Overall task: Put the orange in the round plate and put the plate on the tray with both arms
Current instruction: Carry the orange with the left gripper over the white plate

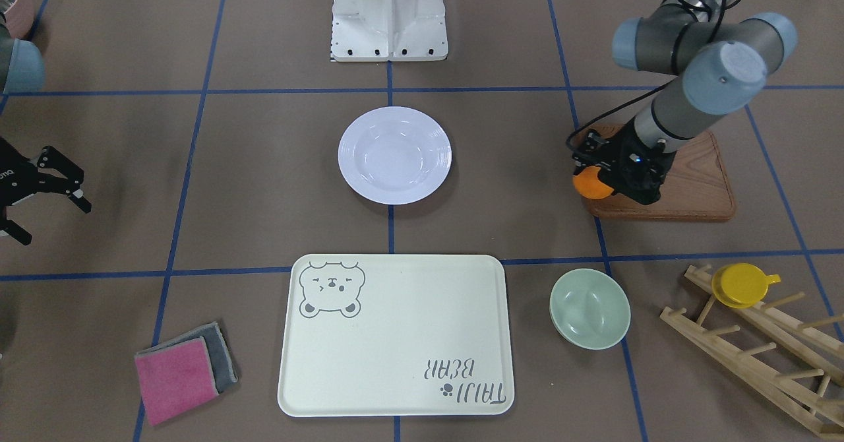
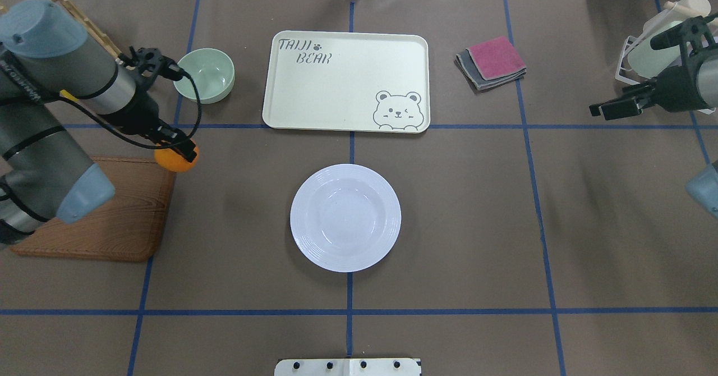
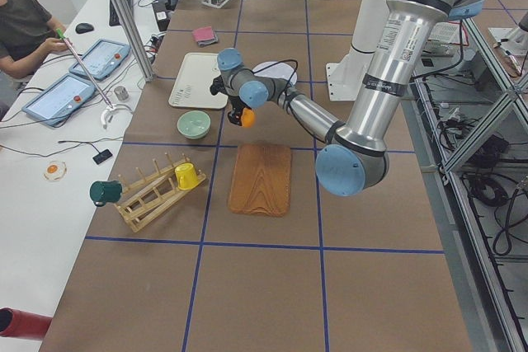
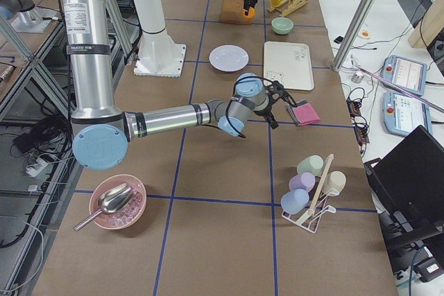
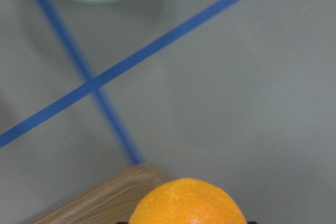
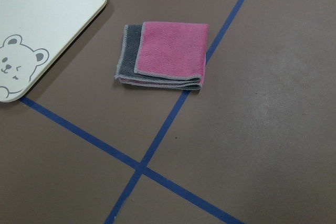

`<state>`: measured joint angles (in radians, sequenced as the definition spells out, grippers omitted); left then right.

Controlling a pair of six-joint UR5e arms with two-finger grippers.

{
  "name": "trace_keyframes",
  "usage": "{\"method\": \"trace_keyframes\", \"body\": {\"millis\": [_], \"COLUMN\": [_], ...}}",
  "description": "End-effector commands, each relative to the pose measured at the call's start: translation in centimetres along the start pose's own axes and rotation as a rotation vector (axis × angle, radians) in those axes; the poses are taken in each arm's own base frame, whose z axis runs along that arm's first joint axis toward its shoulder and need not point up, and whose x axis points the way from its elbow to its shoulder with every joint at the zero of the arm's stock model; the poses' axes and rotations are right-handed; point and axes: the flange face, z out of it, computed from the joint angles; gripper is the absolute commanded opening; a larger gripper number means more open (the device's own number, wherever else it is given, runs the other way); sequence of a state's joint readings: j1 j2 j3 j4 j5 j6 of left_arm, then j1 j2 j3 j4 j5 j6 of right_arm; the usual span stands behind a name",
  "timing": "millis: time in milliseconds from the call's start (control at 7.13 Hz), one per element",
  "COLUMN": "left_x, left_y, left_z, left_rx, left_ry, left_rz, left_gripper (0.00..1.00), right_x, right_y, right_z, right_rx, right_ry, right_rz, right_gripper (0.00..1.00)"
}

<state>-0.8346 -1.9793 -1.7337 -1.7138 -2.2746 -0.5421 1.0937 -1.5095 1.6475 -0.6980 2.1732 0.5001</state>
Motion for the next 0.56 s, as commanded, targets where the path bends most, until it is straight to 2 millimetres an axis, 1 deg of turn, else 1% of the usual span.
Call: {"method": "trace_keyframes", "body": {"millis": [0,140,280,421], "left_x": [13.7,19.2,23.9,25.7], "left_y": [-3.2,-5.3,-7.4,-7.6], "left_z": [2.8,3.6,4.4,6.2], "left_rx": [0.026,0.01,0.005,-0.007], "left_ry": [0.024,-0.018,-0.049,-0.068], "left_rz": [-0.166,-0.191,-0.181,-0.171], "left_gripper": [0.0,0.0,0.0,0.0], "right_x": [-0.1,-0.2,-0.2,-0.5], "right_y": [0.1,0.2,0.4,0.5], "right_z": [0.2,0.4,0.7,1.0], "right_rx": [-0.005,-0.008,-0.013,-0.013], "right_ry": [-0.001,-0.003,-0.005,0.0], "right_rz": [0.0,-0.001,-0.001,-0.005], "right_gripper": [1.0,1.0,1.0,1.0]}}
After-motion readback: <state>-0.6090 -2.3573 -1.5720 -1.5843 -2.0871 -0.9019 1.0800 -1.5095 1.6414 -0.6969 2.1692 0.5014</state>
